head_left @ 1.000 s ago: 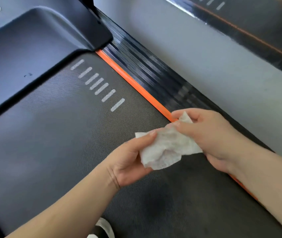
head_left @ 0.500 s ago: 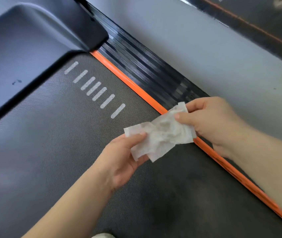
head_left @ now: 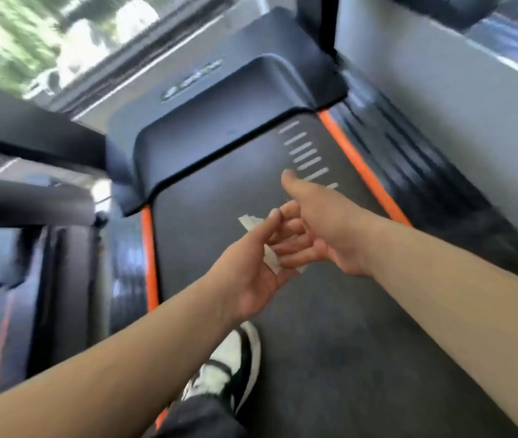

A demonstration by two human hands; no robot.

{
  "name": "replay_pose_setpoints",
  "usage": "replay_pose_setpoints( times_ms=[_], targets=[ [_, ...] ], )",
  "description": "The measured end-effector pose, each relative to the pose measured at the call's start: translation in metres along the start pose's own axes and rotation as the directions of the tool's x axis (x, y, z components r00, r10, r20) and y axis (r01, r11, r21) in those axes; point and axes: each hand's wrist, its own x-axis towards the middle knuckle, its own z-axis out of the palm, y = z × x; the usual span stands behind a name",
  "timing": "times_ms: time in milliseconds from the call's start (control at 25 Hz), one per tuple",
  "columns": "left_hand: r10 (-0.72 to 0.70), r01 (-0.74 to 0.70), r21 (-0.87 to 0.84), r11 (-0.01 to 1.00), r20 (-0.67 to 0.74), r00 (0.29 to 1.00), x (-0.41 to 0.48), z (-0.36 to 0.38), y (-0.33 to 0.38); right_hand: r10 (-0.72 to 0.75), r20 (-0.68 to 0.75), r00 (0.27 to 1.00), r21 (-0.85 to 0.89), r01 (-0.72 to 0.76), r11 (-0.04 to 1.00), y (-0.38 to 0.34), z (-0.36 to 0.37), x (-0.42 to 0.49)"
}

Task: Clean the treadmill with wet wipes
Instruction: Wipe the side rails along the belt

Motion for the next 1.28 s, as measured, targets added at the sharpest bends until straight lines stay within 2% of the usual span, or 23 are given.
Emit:
replay_pose_setpoints(
  times_ms=[40,120,200,320,400,480,520,560,640,680,720,800,840,880,960,1120,1160,1240,1280],
  targets=[
    [0.026,-0.026,0.0,1.0,-0.093,0.995,-0.018,-0.012,0.002,-0.012,0.049,0.999,0.03,0.011,0.999,-0.002,0.016,-0.007],
    [0.039,-0.054,-0.049,0.997,-0.27,0.962,-0.054,-0.04,0.004,-0.059,0.045,0.997,0.021,0.058,0.998,0.0,0.052,-0.021],
    [0.007,-0.051,-0.092,0.994,-0.422,0.907,-0.09,-0.076,-0.003,-0.087,0.062,0.994,-0.122,0.095,0.988,0.012,0.09,-0.033],
    [-0.034,0.027,-0.022,0.999,-0.546,0.837,-0.119,-0.133,-0.029,-0.048,0.144,0.988,-0.284,0.088,0.955,0.026,0.128,-0.035],
    [0.008,0.036,0.058,0.998,-0.619,0.785,-0.122,-0.174,-0.037,-0.1,0.123,0.987,-0.347,0.137,0.928,0.033,0.141,-0.016],
    [0.089,-0.009,0.123,0.992,-0.662,0.744,-0.126,-0.222,-0.037,-0.187,0.119,0.975,-0.483,0.222,0.847,0.045,0.155,0.005],
    [0.15,-0.034,0.178,0.983,-0.697,0.702,-0.129,-0.252,-0.034,-0.22,0.142,0.965,-0.57,0.262,0.779,0.054,0.163,0.013],
    [0.223,-0.016,0.274,0.962,-0.746,0.628,-0.135,-0.287,-0.031,-0.224,0.17,0.96,-0.639,0.28,0.716,0.065,0.178,0.017],
    [0.407,0.197,0.52,0.831,-0.81,0.422,-0.149,-0.358,-0.031,-0.181,0.205,0.962,-0.71,0.273,0.649,0.087,0.205,0.02],
    [0.48,0.31,0.59,0.745,-0.798,0.366,-0.151,-0.384,-0.034,-0.165,0.209,0.964,-0.709,0.266,0.653,0.097,0.221,0.024],
    [0.506,0.388,0.612,0.689,-0.79,0.347,-0.147,-0.401,-0.042,-0.162,0.217,0.963,-0.699,0.269,0.663,0.107,0.238,0.031],
    [0.461,0.393,0.592,0.704,-0.802,0.38,-0.124,-0.415,-0.064,-0.12,0.289,0.95,-0.736,0.301,0.607,0.128,0.276,0.055],
    [0.416,0.373,0.558,0.741,-0.818,0.398,-0.108,-0.411,-0.078,-0.085,0.326,0.942,-0.792,0.321,0.519,0.137,0.291,0.073],
    [0.356,0.355,0.502,0.789,-0.844,0.402,-0.094,-0.408,-0.092,-0.074,0.35,0.934,-0.847,0.35,0.4,0.142,0.305,0.093],
    [0.282,0.386,0.433,0.815,-0.877,0.388,-0.079,-0.403,-0.105,-0.078,0.374,0.924,-0.915,0.381,0.135,0.142,0.329,0.137],
    [0.184,0.388,0.378,0.84,-0.873,0.452,-0.079,-0.411,-0.094,-0.057,0.298,0.953,-0.928,0.275,-0.252,0.107,0.374,0.201],
    [0.17,0.365,0.363,0.858,-0.869,0.464,-0.072,-0.418,-0.088,-0.051,0.265,0.963,-0.922,0.237,-0.306,0.102,0.39,0.208],
    [0.178,0.301,0.368,0.88,-0.842,0.509,-0.05,-0.437,-0.066,-0.075,0.249,0.966,-0.928,0.216,-0.302,0.101,0.418,0.213],
    [0.189,0.261,0.385,0.886,-0.811,0.554,-0.039,-0.443,-0.049,-0.061,0.219,0.974,-0.937,0.192,-0.292,0.103,0.423,0.213]
  ],
)
